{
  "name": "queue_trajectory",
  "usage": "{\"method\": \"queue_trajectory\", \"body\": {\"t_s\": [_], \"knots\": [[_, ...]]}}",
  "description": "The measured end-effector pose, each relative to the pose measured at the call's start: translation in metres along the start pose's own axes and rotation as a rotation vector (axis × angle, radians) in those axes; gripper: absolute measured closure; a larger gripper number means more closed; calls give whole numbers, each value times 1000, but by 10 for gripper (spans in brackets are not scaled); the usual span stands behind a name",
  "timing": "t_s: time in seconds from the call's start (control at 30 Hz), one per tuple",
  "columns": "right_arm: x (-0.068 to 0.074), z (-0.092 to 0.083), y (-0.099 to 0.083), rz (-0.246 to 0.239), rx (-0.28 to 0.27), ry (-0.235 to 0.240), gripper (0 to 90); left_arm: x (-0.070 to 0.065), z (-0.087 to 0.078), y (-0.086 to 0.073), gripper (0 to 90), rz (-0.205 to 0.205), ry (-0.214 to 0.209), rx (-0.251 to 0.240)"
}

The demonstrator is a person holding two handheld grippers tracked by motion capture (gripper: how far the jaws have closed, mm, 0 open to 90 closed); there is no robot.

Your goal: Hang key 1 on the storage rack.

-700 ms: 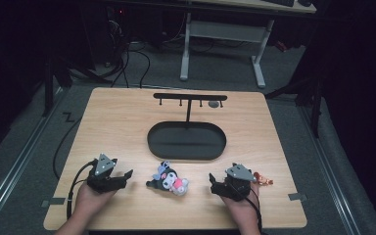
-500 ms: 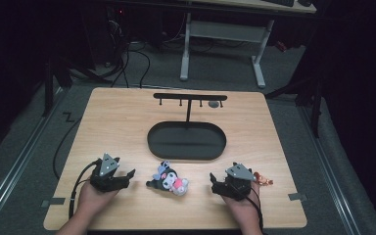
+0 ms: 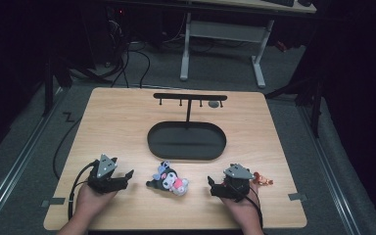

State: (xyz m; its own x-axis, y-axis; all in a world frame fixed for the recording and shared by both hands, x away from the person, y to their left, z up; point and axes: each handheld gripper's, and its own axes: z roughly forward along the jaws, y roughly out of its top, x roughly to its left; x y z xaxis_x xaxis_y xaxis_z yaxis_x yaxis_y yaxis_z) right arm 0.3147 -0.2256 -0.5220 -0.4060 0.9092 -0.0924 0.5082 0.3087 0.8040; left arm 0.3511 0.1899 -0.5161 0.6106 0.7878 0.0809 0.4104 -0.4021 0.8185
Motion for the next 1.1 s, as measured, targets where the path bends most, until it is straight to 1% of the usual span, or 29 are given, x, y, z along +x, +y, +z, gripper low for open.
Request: {"method": "queue_trajectory", "body": {"t_s": [0.1,0.2,0.23,0.27,0.3,0.33,0.37,0.43,0.47,0.5,0.57,0.63,0.67,0.73,0.77,0.87,0.93,1.0,1.1], "knots": [[1,3,-2,-22,27,-6,32,0,1,0,249,-4,-10,5],[1,2,-2,-17,24,3,29,-2,1,1,248,3,-13,1],[1,1,-2,-22,18,2,22,-4,0,1,243,16,-5,-9],[2,0,-2,-22,17,0,21,-4,0,1,240,16,-5,-9],[2,-2,-1,-22,19,-5,18,-5,-1,2,234,29,0,-10],[2,-2,-1,-22,19,-5,18,-5,-1,2,231,29,0,-10],[2,-4,0,-23,31,-6,9,-6,0,2,225,38,4,-8],[1,-5,1,-26,54,-13,7,-6,2,2,217,42,6,-6],[1,-5,1,-26,54,-13,7,-6,2,2,216,42,6,-6],[-1,-5,2,-25,75,-20,7,-7,3,2,216,45,-23,13],[-3,-5,2,-12,94,-2,10,-9,4,1,218,54,-31,20],[-6,-6,4,-13,108,20,32,-10,4,1,221,52,-37,20],[-6,-6,4,-13,108,20,32,-10,4,1,221,52,-37,20],[-8,-8,6,-18,119,34,60,-10,3,2,221,47,-38,18],[-11,-11,7,-18,119,31,80,-11,2,2,217,47,-39,16],[-12,-14,8,-12,115,41,136,-15,0,3,208,71,-40,8],[-12,-15,9,-14,112,45,149,-16,0,3,204,69,-40,2],[-13,-15,10,-4,116,55,158,-16,1,3,199,64,-41,5],[-13,-16,12,1,117,73,193,-17,0,2,195,75,-41,9]]}}
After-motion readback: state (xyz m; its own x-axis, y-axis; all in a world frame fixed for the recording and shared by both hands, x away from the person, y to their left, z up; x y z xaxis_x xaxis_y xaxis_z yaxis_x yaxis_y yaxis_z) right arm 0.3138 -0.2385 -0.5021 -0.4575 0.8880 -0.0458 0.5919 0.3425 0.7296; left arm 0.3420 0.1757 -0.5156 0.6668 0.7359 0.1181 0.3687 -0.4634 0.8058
